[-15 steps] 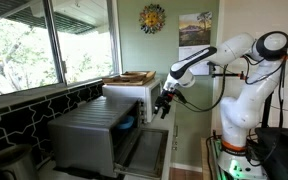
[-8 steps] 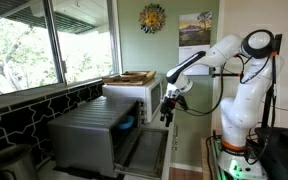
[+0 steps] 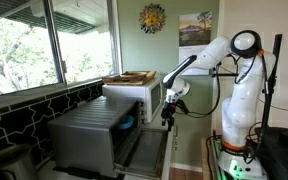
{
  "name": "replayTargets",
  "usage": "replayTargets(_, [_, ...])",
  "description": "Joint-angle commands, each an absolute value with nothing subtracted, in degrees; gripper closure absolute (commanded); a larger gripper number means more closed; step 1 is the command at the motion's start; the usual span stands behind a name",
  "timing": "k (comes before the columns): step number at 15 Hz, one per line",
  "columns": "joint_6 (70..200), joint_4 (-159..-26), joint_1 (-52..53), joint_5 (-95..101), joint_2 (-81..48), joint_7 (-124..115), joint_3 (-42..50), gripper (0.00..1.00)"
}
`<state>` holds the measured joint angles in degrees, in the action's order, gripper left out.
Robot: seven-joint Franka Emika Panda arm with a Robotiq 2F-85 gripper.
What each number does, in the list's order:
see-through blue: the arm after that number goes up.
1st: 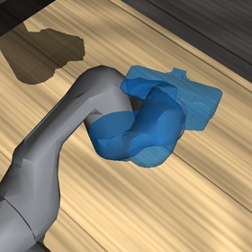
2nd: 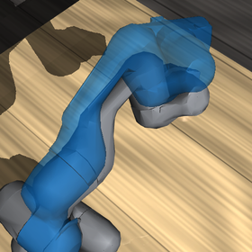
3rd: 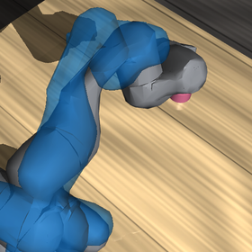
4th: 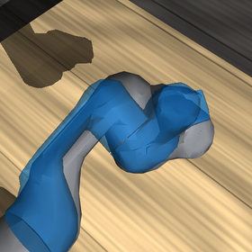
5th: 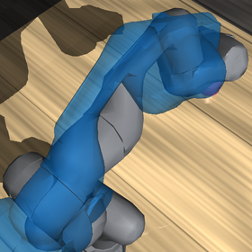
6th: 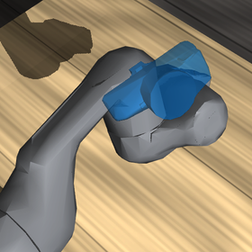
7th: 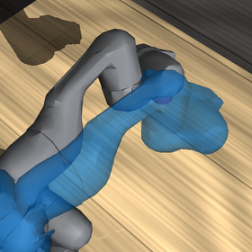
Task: Open the oven door then put the blue bowl in it then close it
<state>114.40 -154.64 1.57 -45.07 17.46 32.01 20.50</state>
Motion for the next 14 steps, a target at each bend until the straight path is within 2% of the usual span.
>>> replayTargets(1, [111.1, -152.9, -1.0, -50.5, 13.0, 33.5, 17.9, 0.0])
replayTargets(14, [97.6, -152.4, -8.5, -65.2, 13.3, 32.2, 16.2, 0.0])
